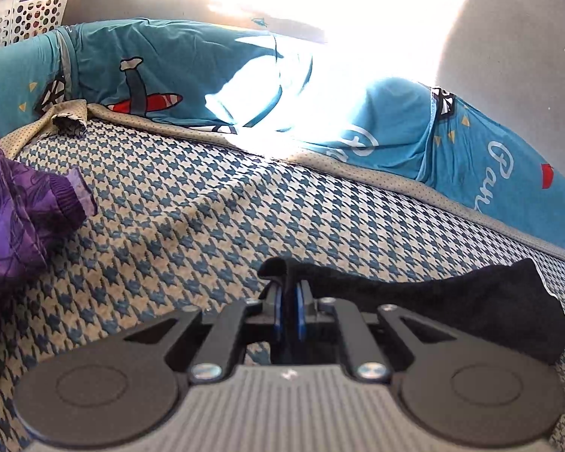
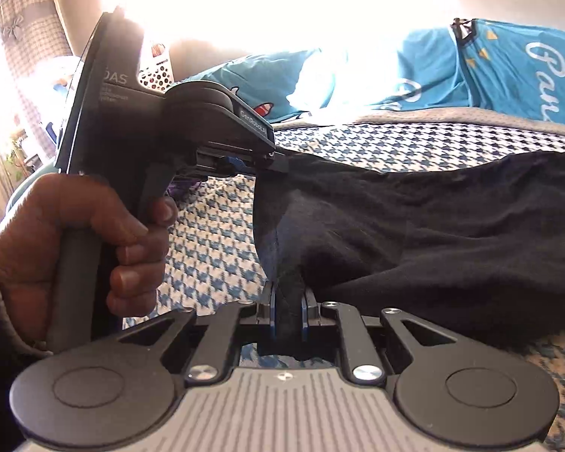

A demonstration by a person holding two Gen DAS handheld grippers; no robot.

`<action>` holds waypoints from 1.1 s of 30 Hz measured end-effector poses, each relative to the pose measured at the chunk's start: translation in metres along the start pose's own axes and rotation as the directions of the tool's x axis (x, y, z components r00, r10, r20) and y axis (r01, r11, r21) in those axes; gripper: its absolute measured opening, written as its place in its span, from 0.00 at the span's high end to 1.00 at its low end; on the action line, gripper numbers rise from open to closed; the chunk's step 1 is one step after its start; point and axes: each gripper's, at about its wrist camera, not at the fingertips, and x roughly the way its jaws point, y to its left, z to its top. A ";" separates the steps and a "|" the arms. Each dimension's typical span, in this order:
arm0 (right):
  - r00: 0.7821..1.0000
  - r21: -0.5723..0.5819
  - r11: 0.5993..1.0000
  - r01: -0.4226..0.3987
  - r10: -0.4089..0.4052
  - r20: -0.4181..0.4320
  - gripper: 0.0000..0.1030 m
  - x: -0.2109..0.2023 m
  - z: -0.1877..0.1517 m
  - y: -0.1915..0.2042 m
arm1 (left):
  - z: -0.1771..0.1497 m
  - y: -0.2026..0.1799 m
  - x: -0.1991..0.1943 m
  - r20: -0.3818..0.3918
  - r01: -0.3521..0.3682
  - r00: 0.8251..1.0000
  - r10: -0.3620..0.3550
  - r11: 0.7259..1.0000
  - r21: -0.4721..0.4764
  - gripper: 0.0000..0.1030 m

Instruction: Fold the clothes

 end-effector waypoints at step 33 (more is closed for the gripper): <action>0.998 0.055 0.998 0.033 -0.030 -0.050 0.64 -0.022 -0.002 -0.042 | -0.007 0.028 0.037 -0.169 -0.011 0.986 -0.005 0.995 -0.096 0.51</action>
